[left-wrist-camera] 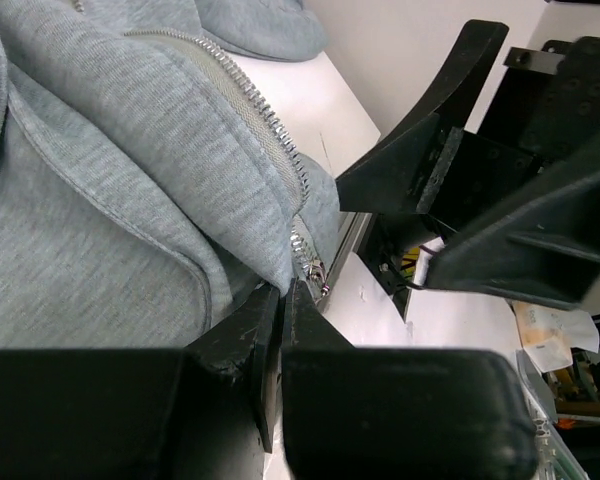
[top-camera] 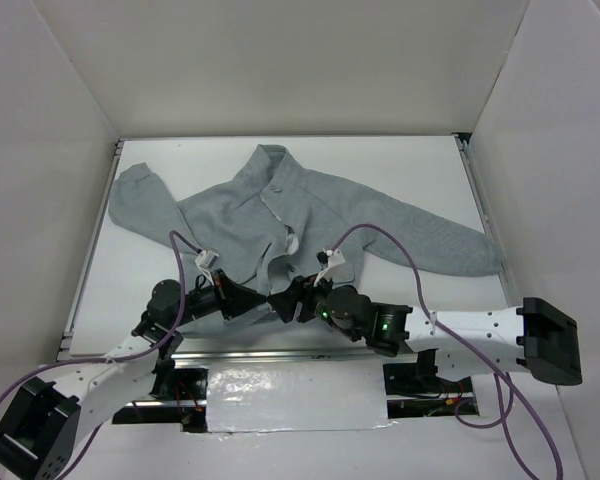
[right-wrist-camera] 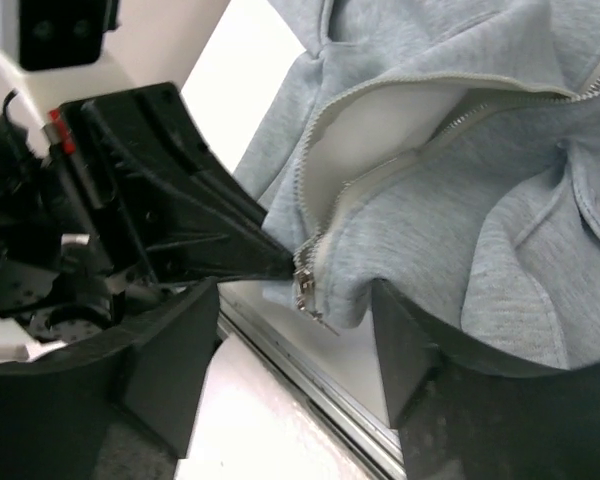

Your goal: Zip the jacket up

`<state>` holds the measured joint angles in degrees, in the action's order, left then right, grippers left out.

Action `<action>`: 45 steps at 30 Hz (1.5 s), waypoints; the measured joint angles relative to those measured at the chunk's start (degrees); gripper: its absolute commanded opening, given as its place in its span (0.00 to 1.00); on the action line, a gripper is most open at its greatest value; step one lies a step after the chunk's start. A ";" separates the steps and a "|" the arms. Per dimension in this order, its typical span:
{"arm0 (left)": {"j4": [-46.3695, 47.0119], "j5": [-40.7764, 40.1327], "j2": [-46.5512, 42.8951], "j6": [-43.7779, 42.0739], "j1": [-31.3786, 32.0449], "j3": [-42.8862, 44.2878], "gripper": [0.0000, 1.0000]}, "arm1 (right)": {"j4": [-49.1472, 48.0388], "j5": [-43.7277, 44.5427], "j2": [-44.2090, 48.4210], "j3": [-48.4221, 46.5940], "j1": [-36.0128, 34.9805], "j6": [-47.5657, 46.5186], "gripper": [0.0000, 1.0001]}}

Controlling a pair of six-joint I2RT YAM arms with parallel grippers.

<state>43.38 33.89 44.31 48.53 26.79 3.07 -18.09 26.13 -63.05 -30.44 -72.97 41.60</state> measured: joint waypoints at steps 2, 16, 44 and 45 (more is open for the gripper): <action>0.90 -0.02 0.92 0.28 0.00 0.00 0.00 | 0.59 -1.49 0.79 0.00 0.07 -0.76 0.76; 1.38 0.02 1.57 1.11 0.00 0.02 0.00 | 0.00 -19.52 5.31 5.31 0.59 -3.34 0.71; -47.39 -26.58 -15.43 -0.61 -0.07 10.64 0.00 | 37.24 -5.31 -28.70 -22.34 -6.93 9.84 0.52; -48.02 -26.56 -16.17 -0.61 -0.09 10.36 0.00 | 38.40 -4.98 -29.33 -22.60 -6.91 10.14 0.52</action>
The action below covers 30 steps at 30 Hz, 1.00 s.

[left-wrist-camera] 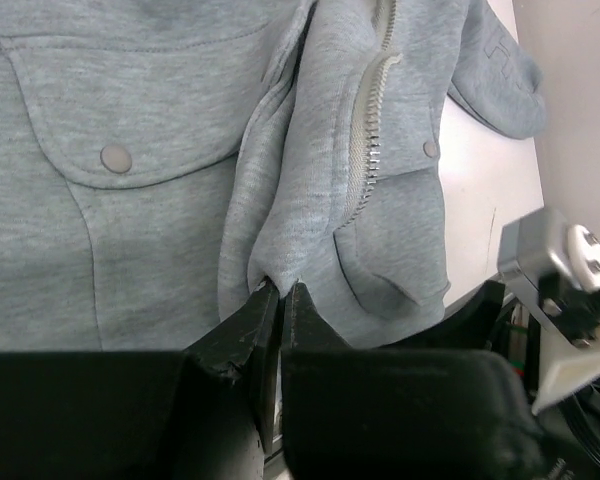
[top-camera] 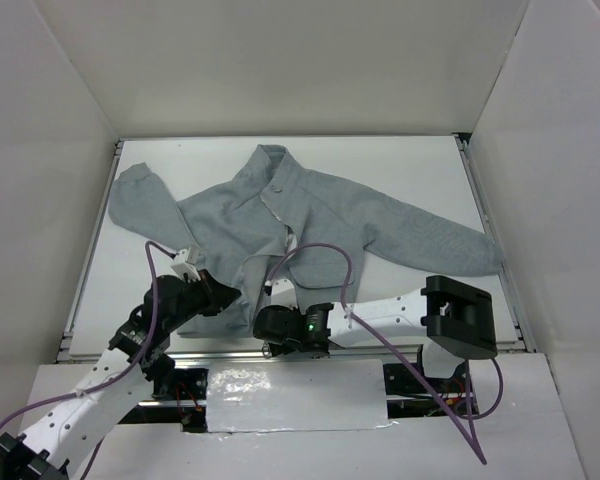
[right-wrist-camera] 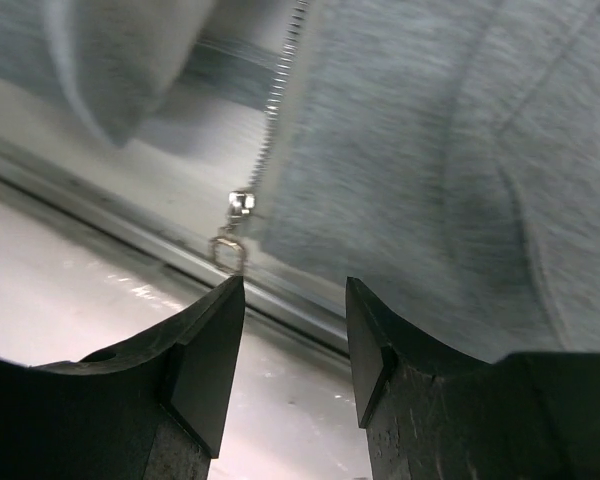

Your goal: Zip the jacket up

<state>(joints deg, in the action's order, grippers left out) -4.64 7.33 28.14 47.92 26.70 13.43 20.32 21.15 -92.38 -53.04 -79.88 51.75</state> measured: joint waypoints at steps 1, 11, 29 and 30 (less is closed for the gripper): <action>-0.46 0.04 -0.74 -0.02 0.00 -0.33 0.00 | 0.90 0.33 -0.57 -0.26 0.02 0.15 0.52; -0.02 3.08 0.94 -1.27 -0.04 -1.97 0.00 | 3.41 2.10 -2.97 -2.60 0.28 0.57 0.52; 1.25 6.60 0.20 -2.73 -0.04 -2.99 0.00 | 5.22 4.44 -9.33 -6.99 1.16 0.94 0.28; 1.25 6.64 0.09 -2.73 -0.04 -3.08 0.00 | 5.55 4.74 -9.79 -7.45 1.16 0.92 0.26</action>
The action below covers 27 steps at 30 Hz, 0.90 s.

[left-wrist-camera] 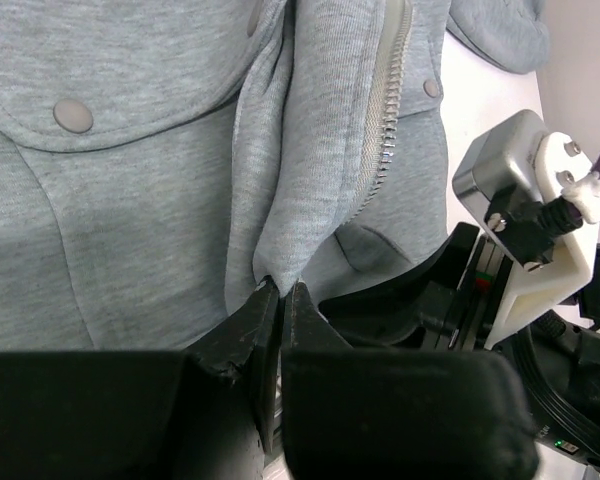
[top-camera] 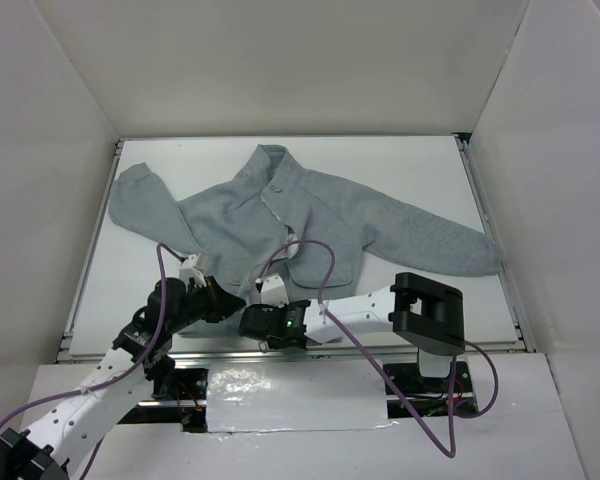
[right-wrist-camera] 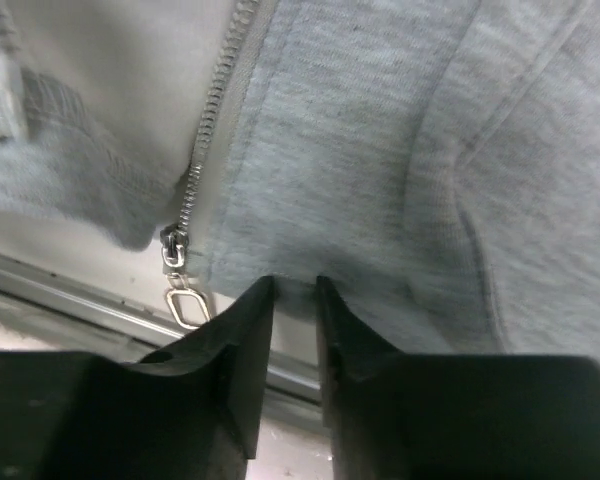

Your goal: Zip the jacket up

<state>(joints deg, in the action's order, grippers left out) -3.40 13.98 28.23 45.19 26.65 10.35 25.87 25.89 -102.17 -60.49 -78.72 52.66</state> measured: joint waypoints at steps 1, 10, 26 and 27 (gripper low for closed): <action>0.02 0.09 -0.20 -0.02 0.00 -0.11 0.00 | 0.22 0.39 -0.44 -0.50 0.02 0.09 0.25; -0.02 0.57 -0.98 -0.04 0.00 -0.39 0.00 | 0.35 0.90 -0.81 -0.87 0.02 1.27 0.43; -0.24 0.96 -1.92 -0.04 0.00 -0.39 0.00 | 4.07 2.19 -0.57 -5.25 0.15 2.69 0.50; -0.33 0.96 -2.05 -0.04 0.00 -0.39 0.00 | 4.07 2.27 -1.27 -5.90 0.17 2.84 0.50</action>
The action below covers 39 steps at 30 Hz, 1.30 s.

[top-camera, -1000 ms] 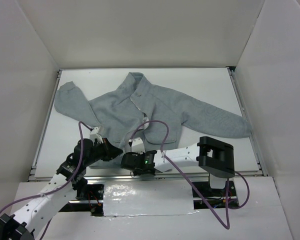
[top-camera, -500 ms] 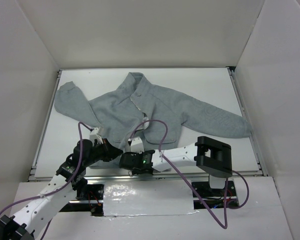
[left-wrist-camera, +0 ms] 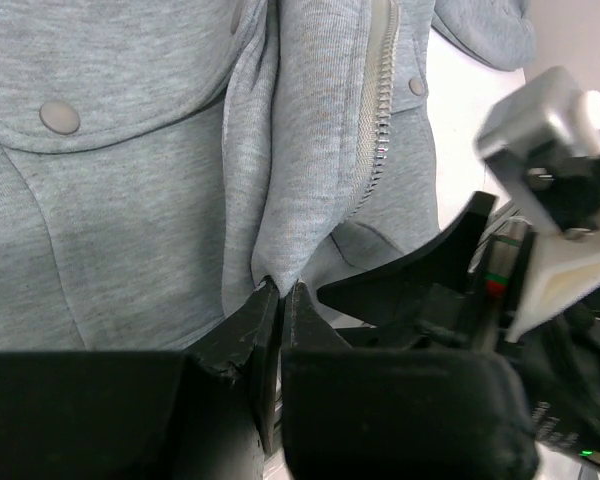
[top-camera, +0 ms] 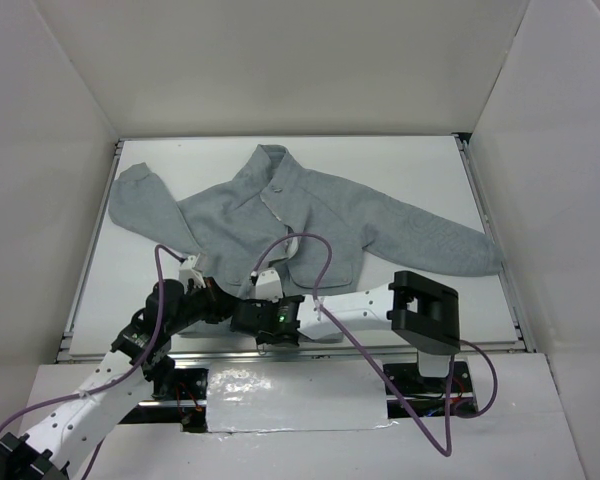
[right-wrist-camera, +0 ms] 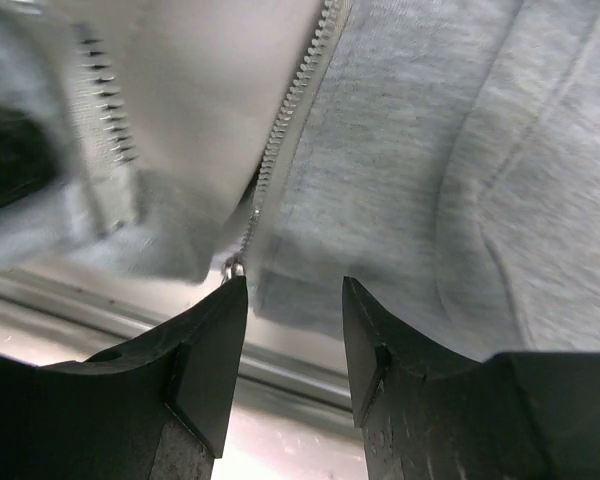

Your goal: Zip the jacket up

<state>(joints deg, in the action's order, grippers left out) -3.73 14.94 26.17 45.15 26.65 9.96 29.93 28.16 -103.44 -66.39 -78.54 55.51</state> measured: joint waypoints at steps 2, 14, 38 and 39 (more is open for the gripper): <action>-0.24 0.02 -0.28 -0.02 0.00 0.00 0.00 | -0.13 0.00 -1.42 -0.44 0.07 0.20 0.50; -0.48 0.15 -0.46 -0.15 0.00 0.00 0.00 | 0.04 -0.07 -3.39 -0.28 0.07 1.64 0.37; 16.31 5.68 2.56 2.86 0.00 0.02 0.00 | -35.74 10.56 37.92 39.26 0.59 4.20 0.00; 18.97 6.29 3.89 3.19 0.00 0.02 0.00 | -39.12 11.37 39.15 41.13 0.59 3.15 0.00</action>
<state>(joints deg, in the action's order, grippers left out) 15.25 21.23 30.06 48.34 26.65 9.98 -9.19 39.53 -64.29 -25.26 -77.95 58.65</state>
